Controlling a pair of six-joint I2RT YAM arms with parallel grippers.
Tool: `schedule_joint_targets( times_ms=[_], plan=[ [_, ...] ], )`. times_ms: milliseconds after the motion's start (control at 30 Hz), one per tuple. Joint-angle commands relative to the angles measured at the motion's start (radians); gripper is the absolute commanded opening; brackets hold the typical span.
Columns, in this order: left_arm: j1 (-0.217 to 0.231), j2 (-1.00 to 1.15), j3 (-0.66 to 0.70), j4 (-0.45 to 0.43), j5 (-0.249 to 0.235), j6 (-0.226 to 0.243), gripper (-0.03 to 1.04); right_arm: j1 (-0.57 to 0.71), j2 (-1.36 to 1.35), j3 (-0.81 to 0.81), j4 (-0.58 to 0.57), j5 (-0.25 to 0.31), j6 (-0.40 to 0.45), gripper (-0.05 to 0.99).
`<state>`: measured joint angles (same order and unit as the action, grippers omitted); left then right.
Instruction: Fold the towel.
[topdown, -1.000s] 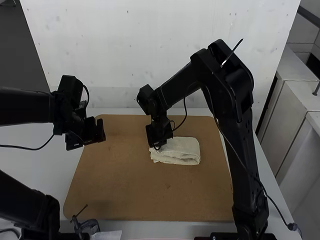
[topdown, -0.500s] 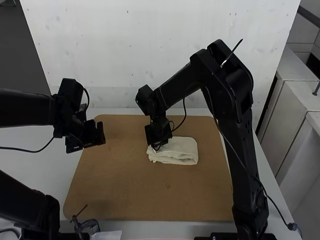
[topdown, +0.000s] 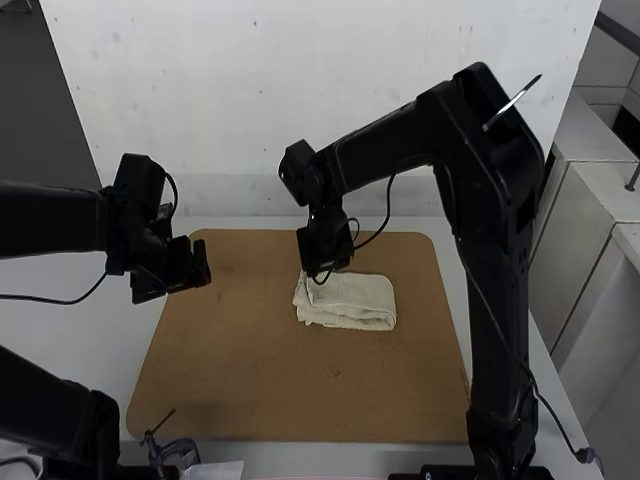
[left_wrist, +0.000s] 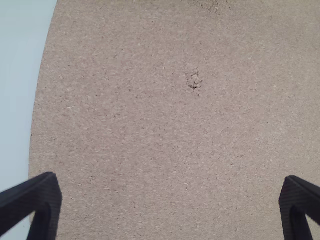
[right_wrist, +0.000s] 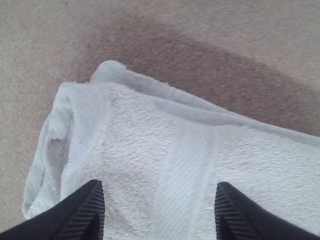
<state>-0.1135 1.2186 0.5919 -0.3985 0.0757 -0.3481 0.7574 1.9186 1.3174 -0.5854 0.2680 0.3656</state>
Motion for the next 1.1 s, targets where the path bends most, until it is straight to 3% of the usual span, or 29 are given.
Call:
schedule_joint_targets(
  times_ms=[0, 100, 133, 400, 667, 967, 1067],
  plan=[
    [-0.008, -0.047, 0.003, 0.0, 0.004, 0.008, 0.98, -0.073, -0.104, 0.006, -0.01, 0.022, -0.024, 0.56],
    [-0.009, -0.083, 0.005, -0.008, 0.003, 0.008, 0.98, -0.139, -0.176, -0.041, -0.005, 0.017, -0.036, 0.87],
    [-0.009, -0.09, 0.005, -0.011, -0.002, 0.008, 0.98, -0.162, -0.199, -0.06, 0.002, 0.016, -0.047, 0.91],
    [-0.003, -0.156, -0.007, -0.005, -0.013, 0.008, 0.98, -0.379, -0.425, -0.302, 0.157, -0.012, -0.137, 0.96],
    [-0.018, -0.324, -0.05, 0.033, -0.099, 0.052, 0.97, -0.572, -0.767, -0.577, 0.326, -0.052, -0.217, 0.96],
    [-0.034, -0.465, -0.061, 0.046, -0.163, 0.049, 0.97, -0.655, -1.262, -0.843, 0.368, -0.041, -0.277, 0.96],
    [-0.037, -0.499, -0.072, 0.047, -0.177, 0.049, 0.97, -0.672, -1.428, -0.906, 0.357, -0.009, -0.306, 0.96]
  ],
)
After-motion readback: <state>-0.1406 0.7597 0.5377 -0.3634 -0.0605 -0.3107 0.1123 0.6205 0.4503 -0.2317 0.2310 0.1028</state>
